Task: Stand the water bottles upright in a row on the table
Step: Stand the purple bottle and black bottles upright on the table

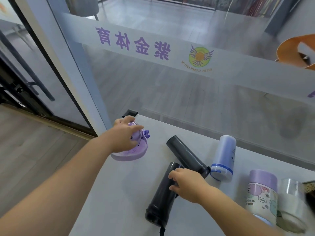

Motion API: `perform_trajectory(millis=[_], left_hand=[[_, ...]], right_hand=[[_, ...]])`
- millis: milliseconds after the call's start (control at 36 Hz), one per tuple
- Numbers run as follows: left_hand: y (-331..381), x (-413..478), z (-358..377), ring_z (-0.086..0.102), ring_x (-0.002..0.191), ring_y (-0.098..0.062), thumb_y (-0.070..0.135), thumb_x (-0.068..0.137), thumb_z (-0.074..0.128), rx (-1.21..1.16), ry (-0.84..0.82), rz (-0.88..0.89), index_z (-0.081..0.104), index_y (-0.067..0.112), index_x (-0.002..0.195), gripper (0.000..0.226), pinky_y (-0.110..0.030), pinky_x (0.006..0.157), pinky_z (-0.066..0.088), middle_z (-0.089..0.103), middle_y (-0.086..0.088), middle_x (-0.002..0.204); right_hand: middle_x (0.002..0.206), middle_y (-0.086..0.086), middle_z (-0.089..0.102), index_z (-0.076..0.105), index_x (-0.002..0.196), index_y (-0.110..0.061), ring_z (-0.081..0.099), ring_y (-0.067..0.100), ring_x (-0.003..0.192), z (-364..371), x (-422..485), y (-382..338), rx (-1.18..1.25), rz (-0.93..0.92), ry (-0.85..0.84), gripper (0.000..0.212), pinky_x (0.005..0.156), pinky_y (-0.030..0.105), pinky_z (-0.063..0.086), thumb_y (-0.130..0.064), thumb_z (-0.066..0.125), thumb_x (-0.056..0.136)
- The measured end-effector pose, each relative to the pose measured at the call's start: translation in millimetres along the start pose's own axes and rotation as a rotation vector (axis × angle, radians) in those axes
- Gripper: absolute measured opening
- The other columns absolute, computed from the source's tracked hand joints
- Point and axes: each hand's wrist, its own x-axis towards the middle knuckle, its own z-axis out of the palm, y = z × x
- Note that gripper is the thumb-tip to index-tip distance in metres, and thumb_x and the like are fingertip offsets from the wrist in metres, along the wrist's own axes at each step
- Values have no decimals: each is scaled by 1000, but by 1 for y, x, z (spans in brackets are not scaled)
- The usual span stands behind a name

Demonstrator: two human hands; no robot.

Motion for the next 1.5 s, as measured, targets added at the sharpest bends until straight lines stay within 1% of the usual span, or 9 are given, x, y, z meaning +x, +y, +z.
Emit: perform_trajectory(millis=[167,361,556,833,1000,1194,1278,1417,1500], left_hand=[[-10,4,12,13,141,-35,15,84,65,-86,151,27,42,27,138,59,-45,114,24,22,-1,155],[-18,7,8,35,130,-37,8,79,71,-113,287,45,57,14,127,50,-42,105,39,35,-16,144],[-14,10,10,30,132,-32,11,84,63,14,303,87,56,21,128,46,-46,103,40,39,-1,149],[-16,-1,11,44,119,-39,8,82,63,-130,392,87,66,15,110,28,-50,92,47,52,-9,134],[-16,-10,4,54,109,-37,18,83,67,-128,410,71,69,15,109,26,-49,88,51,61,-5,125],[-15,-22,-1,59,103,-26,26,86,65,-112,393,34,68,16,108,25,-42,86,53,62,-1,121],[-15,-27,1,60,103,-25,26,85,66,-130,397,15,69,18,107,24,-41,85,53,62,3,121],[-12,-34,4,59,108,-24,26,85,65,-112,379,13,67,19,112,27,-40,88,53,59,5,128],[-9,-38,5,58,109,-23,27,86,64,-98,371,13,66,19,114,29,-39,88,53,59,4,128]], right_hand=[[132,7,47,42,136,-16,45,30,115,7,3,-5,-152,-90,-4,46,91,41,45,-23,56,93],[145,11,36,33,142,-25,32,34,129,18,5,-16,-269,-321,7,66,93,44,39,-4,58,85],[138,11,45,46,135,-24,38,36,126,32,13,-18,-389,-409,-42,54,95,48,35,-9,61,85],[137,10,44,34,140,-21,41,38,117,30,20,-21,-482,-315,-27,63,90,51,35,-25,66,86],[126,6,55,40,131,-20,52,35,101,29,19,-8,-330,-230,63,60,73,45,40,-45,65,82],[134,-7,49,36,137,-26,47,24,113,8,11,-3,43,-55,134,64,88,39,45,-57,56,85],[110,-11,59,45,123,-30,56,15,97,3,8,-3,428,70,215,51,84,36,51,-53,63,82],[109,-26,50,34,122,-42,61,13,103,9,8,-11,835,158,295,51,88,29,50,-38,69,85],[117,-21,54,37,116,-48,56,4,111,16,12,-16,917,161,345,52,94,31,51,-31,73,82]])
